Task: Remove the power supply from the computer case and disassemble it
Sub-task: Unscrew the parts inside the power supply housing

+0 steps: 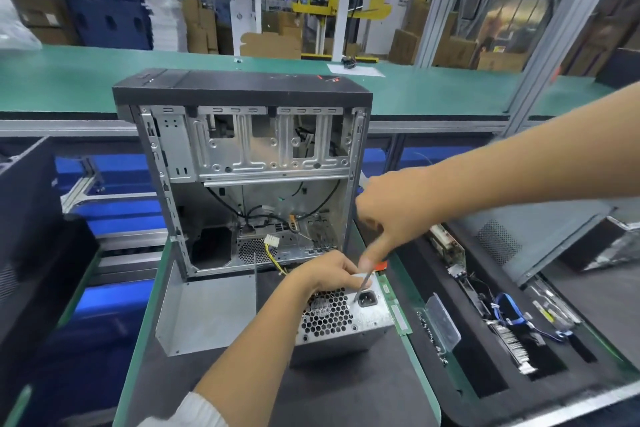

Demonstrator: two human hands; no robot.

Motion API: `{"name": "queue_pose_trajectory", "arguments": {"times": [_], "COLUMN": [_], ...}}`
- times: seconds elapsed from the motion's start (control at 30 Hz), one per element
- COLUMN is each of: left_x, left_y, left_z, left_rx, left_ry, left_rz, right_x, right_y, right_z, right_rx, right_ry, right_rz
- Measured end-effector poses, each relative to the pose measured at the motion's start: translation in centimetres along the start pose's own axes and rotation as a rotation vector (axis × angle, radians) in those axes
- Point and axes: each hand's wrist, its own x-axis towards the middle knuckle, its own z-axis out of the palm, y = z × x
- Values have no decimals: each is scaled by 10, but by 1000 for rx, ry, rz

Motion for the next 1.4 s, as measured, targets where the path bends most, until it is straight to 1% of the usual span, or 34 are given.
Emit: {"name": "queue_pose_trajectory", "arguments": {"times": [0.03,0.07,0.1,0.13,0.17,0.23,0.27,0.33,0.37,0.4,0.47,0.53,0.6,0.67,0.7,0.73,0.8,0.83,0.9,0.97,1.07,1.13,1.2,1.27,1.33,1.4], "left_x": [-1,-1,-2,-3,-4,-3,-3,-2,-2,-3,-5,-9,-17,-28,-33,-39,-48,-52,-56,-54,-45,-41,-39,-40,-40,-41], "left_y": [1,0,0,1,1,0,0,-1,-1,-2,-1,0,3,5,4,2,-2,-1,-1,-2,-9,-11,-12,-11,-10,-7], "left_z": [0,0,0,0,-1,-1,-1,1,1,1,0,0,-2,-6,-9,-11,-11,-10,-4,4,17,24,27,28,28,29], "left_rx": [2,-7,-14,-15,-15,-23,-28,-24,-17,-13,-6,-31,-93,-196,-253,-296,-303,-295,-331,-385,-471,-511,-533,-546,-541,-523], "left_ry": [-8,-15,-17,-13,-9,-5,-1,32,55,68,60,65,174,278,264,214,106,78,79,170,314,375,413,439,460,472], "left_rz": [3,11,19,26,31,38,46,80,102,118,105,113,183,233,251,273,308,320,344,391,442,463,472,465,454,447], "right_x": [3,6,8,10,10,7,5,-1,-4,-5,-4,1,4,7,9,10,12,15,18,21,20,16,13,11,11,11], "right_y": [3,3,4,3,2,2,1,0,-1,-1,0,1,4,9,12,14,15,16,15,17,23,26,27,26,25,22], "right_z": [0,2,4,5,6,9,11,12,11,12,15,19,18,18,19,20,22,22,24,23,17,12,8,8,9,10], "right_rx": [123,182,175,103,-32,-378,-515,-649,-674,-683,-628,-503,-293,-15,98,193,325,326,259,223,295,380,424,403,351,198], "right_ry": [-55,-82,-68,-32,27,220,333,490,532,559,559,488,391,349,356,372,407,435,486,498,433,356,327,350,405,424], "right_rz": [66,114,127,108,68,-91,-222,-494,-575,-612,-536,-331,-172,-124,-119,-108,-58,-34,-16,-36,-150,-214,-226,-180,-60,71]}}
